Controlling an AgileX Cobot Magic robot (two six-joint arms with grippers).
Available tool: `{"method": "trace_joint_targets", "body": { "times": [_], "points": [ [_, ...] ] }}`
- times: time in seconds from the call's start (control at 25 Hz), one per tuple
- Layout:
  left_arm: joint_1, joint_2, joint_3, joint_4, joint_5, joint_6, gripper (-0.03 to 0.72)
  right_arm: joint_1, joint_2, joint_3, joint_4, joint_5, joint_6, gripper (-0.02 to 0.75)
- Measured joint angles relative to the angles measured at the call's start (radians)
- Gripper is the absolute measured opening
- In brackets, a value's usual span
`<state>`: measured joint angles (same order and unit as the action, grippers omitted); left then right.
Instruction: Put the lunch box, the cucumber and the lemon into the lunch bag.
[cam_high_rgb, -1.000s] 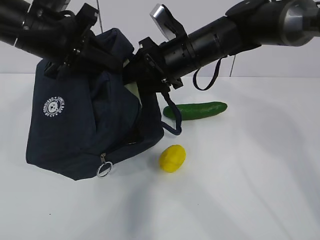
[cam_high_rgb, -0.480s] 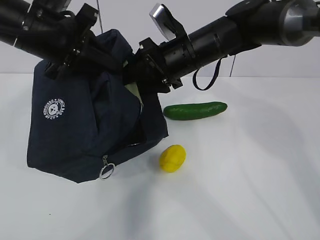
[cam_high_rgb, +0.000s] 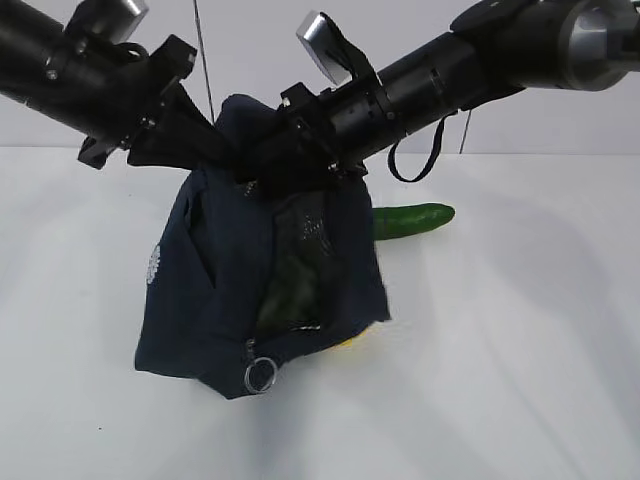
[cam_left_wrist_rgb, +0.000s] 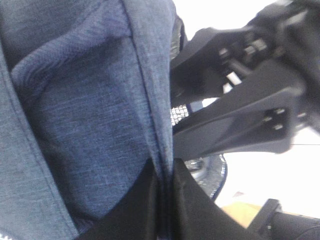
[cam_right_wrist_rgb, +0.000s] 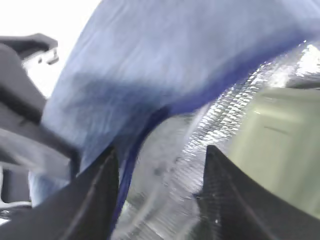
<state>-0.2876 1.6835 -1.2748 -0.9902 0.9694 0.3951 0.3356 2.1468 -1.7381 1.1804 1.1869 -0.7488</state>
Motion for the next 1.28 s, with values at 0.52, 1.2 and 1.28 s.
{"method": "trace_joint_targets", "body": {
  "times": [0.52,1.2,1.28],
  "points": [
    [0.043,-0.002,0.000,0.087,-0.004,0.000,0.008,0.002,0.000,-0.061,-0.090,0.009,0.023,0.433],
    [0.169,-0.043,-0.002,0.259,0.077,0.000,0.008,0.002,-0.019,-0.223,-0.533,0.032,0.342,0.431],
    [0.169,-0.043,-0.002,0.266,0.079,0.000,0.008,0.002,-0.045,-0.223,-0.617,0.034,0.377,0.431]
  ]
}}
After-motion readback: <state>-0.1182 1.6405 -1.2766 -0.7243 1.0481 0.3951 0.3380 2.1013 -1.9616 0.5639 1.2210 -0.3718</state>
